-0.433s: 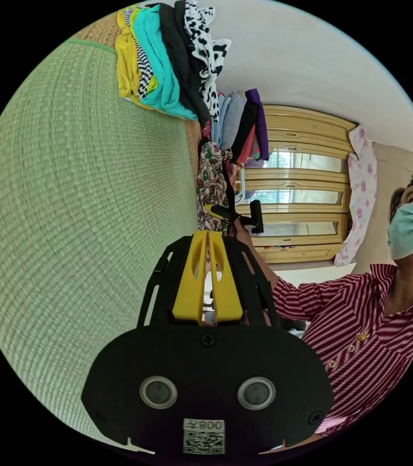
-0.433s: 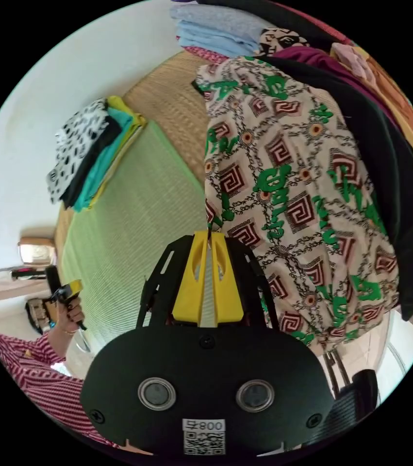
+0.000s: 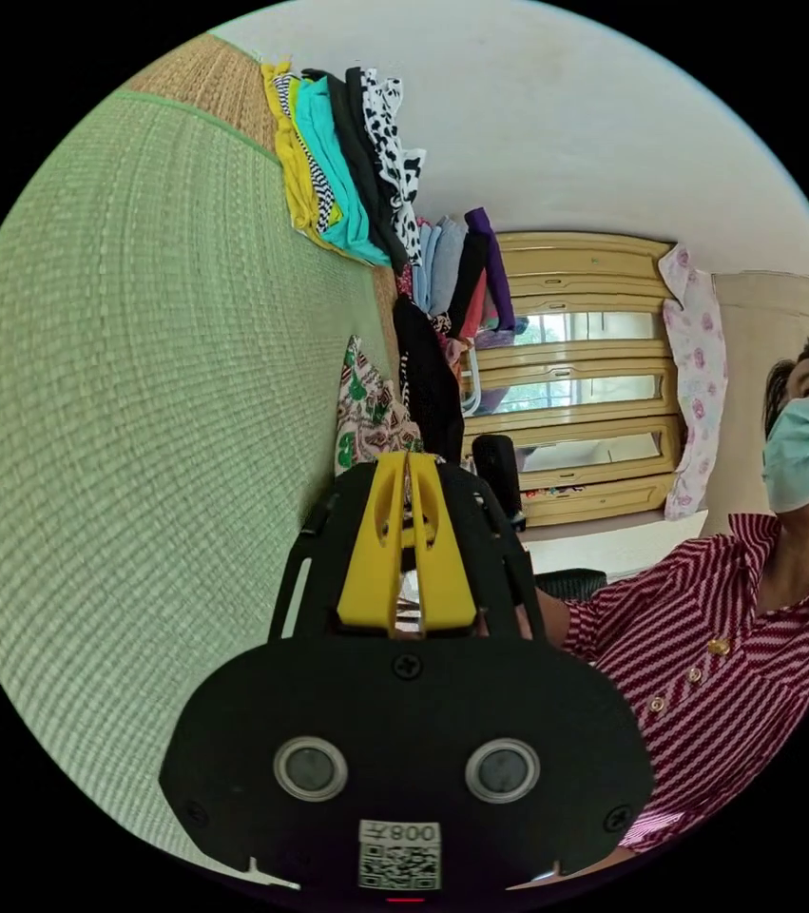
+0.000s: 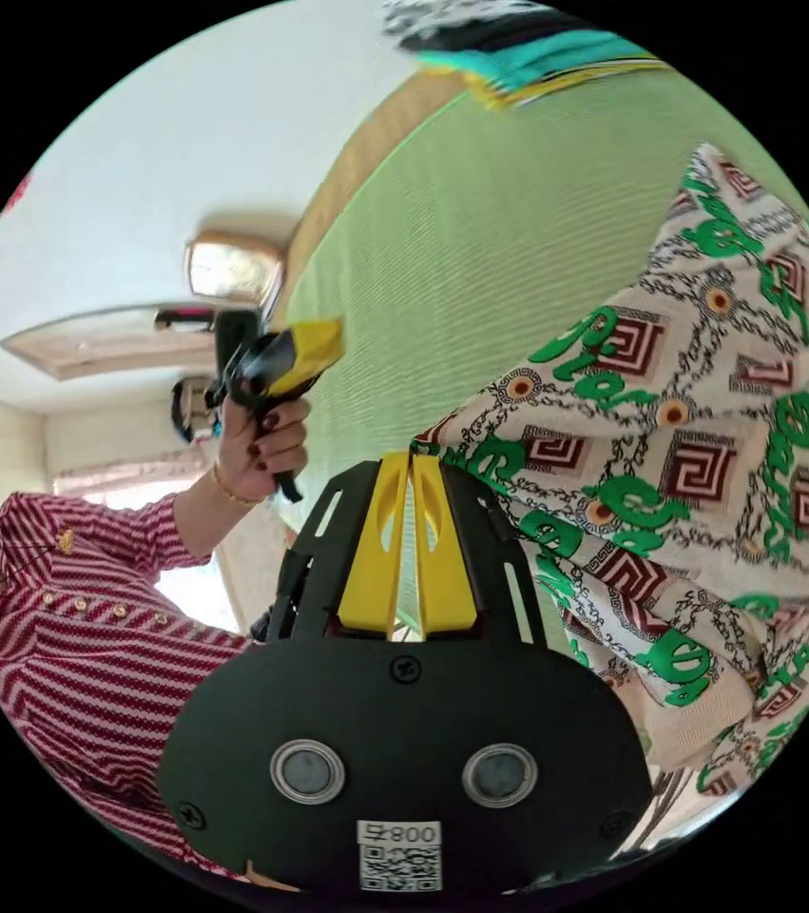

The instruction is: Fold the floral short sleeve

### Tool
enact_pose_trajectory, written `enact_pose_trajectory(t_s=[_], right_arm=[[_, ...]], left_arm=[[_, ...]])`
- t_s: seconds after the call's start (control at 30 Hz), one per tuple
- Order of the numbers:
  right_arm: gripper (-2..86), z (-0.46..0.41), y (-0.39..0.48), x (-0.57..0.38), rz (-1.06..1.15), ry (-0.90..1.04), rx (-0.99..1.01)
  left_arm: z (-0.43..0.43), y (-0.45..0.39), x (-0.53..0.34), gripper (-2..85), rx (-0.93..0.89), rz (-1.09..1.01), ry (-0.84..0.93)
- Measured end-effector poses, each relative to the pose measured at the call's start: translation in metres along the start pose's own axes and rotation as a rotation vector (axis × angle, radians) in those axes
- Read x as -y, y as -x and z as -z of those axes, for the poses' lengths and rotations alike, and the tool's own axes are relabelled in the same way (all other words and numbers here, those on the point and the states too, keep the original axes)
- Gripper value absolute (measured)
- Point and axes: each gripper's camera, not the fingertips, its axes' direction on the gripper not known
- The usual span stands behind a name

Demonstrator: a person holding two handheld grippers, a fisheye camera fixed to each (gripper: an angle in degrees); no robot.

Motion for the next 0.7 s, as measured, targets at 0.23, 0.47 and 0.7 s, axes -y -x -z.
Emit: enact_pose_trajectory(t_s=[0.23,0.47,0.7], right_arm=[[0.6,-0.139,0.027,-0.048,0.232,0.179,0.097],[2.1,-0.154,-0.005,-0.137,0.246,0.138,0.078],[4.2,-0.102,-0.057,-0.181,0.180,0.116,0.027]], left_arm=[[0.047,-0.032,-0.115,2.2,0.110,-0.066,-0.060],[0.100,-0.108,-0.273,3.5,0.261,-0.066,-0.194],[0.076,-0.147,-0.286,7.0,0.550,-0.044,-0.080]])
